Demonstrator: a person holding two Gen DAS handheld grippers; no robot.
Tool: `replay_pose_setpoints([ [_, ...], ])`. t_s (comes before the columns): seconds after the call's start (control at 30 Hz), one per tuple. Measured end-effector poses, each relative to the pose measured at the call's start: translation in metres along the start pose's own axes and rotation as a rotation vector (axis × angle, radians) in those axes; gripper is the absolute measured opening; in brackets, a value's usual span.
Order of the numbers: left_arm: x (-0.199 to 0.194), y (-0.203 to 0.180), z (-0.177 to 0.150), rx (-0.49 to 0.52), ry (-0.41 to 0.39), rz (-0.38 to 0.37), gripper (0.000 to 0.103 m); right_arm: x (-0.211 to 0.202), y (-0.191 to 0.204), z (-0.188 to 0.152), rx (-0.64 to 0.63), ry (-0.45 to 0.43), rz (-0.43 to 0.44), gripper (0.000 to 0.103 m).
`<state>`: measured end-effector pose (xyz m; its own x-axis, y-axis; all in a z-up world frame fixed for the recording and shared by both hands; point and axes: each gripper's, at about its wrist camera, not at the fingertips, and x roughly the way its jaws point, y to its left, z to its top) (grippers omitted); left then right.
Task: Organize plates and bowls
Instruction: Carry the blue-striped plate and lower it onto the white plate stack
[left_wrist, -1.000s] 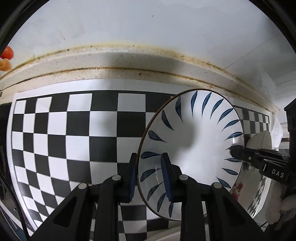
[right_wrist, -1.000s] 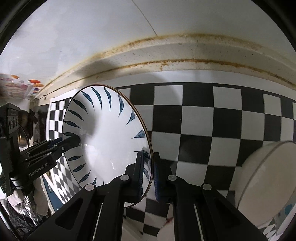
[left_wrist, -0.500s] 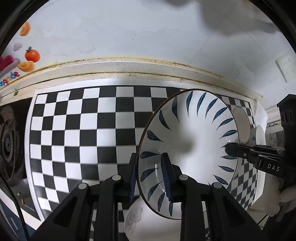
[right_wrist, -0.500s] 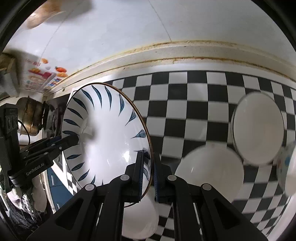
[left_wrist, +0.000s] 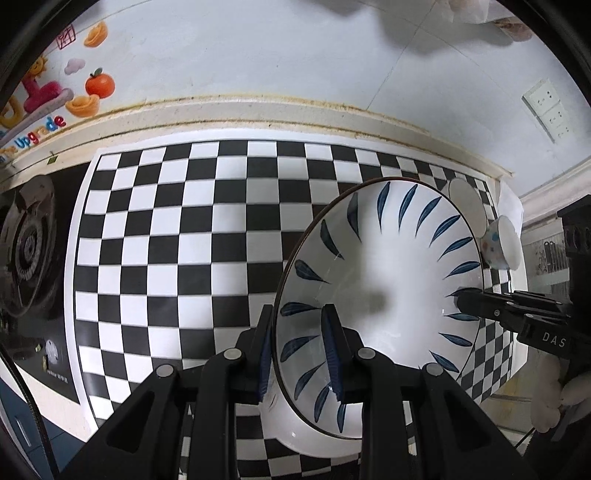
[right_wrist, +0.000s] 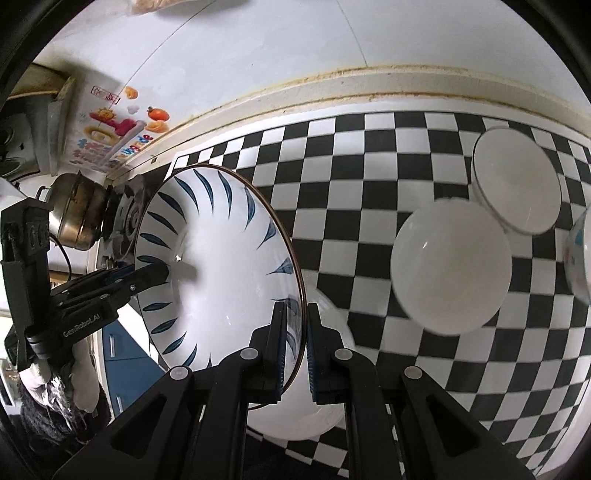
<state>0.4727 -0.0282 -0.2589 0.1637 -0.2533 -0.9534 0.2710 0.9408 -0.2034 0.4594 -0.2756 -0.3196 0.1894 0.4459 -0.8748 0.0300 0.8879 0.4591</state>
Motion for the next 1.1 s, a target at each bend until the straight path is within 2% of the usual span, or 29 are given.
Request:
replay_pose_setpoints([
  [0.5,0.068,0.001,-0.053,0.011,0.180,-0.005,0.023,0.059,-0.031,-0.062,0.066,0.113,-0.035,0.011],
  [0.77,0.086,-0.004,-0.064,0.033,0.215,0.015,0.024,0.076,-0.038,-0.077,0.066,0.146,-0.067,0.011],
  [1.1,0.098,-0.010,-0.070,0.037,0.237,0.064,0.024,0.093,-0.031,-0.077,0.066,0.158,-0.105,0.011],
])
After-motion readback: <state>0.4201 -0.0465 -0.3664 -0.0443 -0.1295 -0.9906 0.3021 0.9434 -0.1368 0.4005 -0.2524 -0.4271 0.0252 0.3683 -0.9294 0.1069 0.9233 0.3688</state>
